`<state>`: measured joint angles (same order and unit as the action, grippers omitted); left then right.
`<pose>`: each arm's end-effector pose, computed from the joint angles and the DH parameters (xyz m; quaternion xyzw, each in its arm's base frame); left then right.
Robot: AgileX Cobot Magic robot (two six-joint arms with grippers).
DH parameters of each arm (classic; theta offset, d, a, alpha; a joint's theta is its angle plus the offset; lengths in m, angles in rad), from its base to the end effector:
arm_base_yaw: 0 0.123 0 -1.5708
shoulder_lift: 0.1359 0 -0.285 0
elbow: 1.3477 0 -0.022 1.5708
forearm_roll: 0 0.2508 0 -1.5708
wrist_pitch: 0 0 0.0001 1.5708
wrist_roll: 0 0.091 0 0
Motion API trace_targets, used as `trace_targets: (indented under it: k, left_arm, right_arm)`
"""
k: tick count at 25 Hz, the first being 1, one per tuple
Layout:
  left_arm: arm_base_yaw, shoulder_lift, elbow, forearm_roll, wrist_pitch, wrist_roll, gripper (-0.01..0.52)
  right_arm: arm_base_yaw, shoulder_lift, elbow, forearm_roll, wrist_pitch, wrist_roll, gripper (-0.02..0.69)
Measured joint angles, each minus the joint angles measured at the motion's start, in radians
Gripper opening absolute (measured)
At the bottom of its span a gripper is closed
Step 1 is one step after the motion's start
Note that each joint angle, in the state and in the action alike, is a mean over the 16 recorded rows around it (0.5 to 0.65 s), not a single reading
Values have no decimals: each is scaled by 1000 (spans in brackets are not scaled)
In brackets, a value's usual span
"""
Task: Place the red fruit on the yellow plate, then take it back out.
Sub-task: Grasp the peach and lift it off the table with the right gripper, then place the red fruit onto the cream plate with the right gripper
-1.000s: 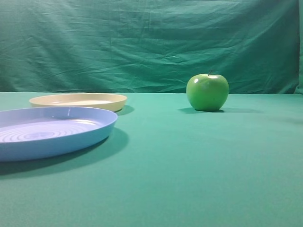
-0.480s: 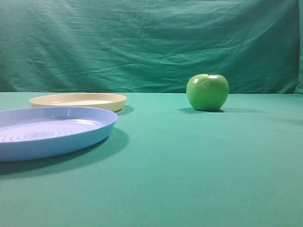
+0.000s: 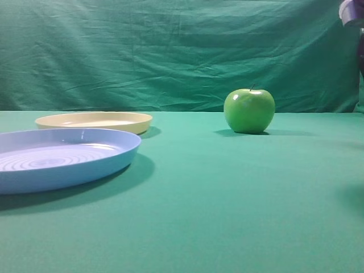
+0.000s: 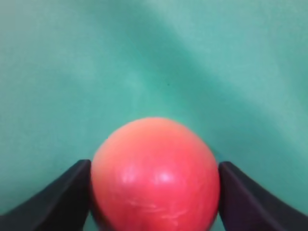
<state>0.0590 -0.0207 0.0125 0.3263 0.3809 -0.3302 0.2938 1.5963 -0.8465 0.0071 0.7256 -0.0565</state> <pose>0.0508 0.0139 0.1776 -0.0698 0.7913 0.0575 0.6047 0.2616 0.0796 0.1779 -0.1711 0.9810 0.0134 0.0902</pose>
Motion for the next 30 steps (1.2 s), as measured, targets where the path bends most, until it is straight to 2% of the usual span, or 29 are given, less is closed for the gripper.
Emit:
trace_targets:
  k: [6,10,19,30]
  left_arm:
    - [0,0,0,0,0,0,0]
    - [0,0,0,0,0,0,0]
    - [0,0,0,0,0,0,0]
    - [0,0,0,0,0,0,0]
  right_arm:
    - [13,14,-108,0,49,-7,251]
    - [49,19,-232,6,92,-27,185]
    - [215,111,-619,17,164,-88,167]
    - [422,459,-1108,26,198,-158,167]
